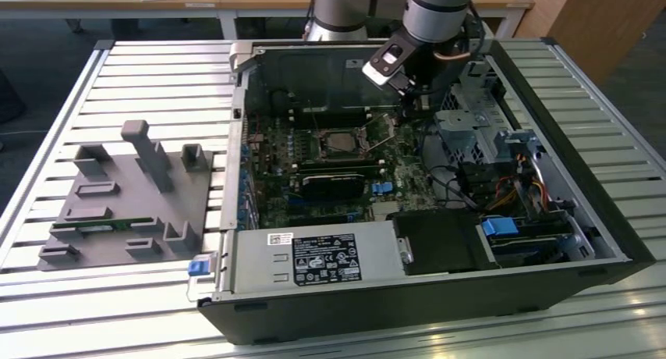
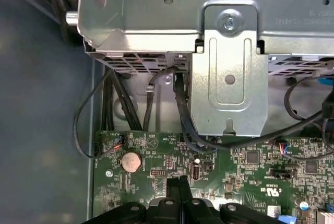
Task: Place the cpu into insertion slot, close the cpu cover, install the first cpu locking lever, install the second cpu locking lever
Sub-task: 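Close the cpu cover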
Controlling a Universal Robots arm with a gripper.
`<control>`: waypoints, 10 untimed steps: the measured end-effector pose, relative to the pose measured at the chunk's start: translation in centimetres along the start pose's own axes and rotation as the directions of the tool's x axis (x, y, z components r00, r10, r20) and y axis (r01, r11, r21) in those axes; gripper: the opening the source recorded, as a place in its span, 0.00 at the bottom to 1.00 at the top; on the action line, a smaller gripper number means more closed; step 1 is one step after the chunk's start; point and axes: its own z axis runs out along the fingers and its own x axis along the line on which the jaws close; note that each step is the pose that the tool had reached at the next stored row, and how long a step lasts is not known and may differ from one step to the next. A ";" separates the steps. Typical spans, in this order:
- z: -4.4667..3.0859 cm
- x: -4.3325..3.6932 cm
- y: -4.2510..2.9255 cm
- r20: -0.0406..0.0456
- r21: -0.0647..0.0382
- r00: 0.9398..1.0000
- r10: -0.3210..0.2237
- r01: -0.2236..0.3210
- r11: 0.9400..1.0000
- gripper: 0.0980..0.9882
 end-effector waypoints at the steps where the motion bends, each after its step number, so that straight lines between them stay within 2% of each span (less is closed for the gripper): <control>1: 0.13 -0.01 0.00 0.000 0.000 1.000 0.000 0.000 1.000 0.01; 4: 0.19 -0.01 -0.23 0.000 0.000 1.000 0.000 0.000 1.000 0.01; 10: 0.16 -0.01 -1.66 0.000 0.000 1.000 0.000 0.000 1.000 0.01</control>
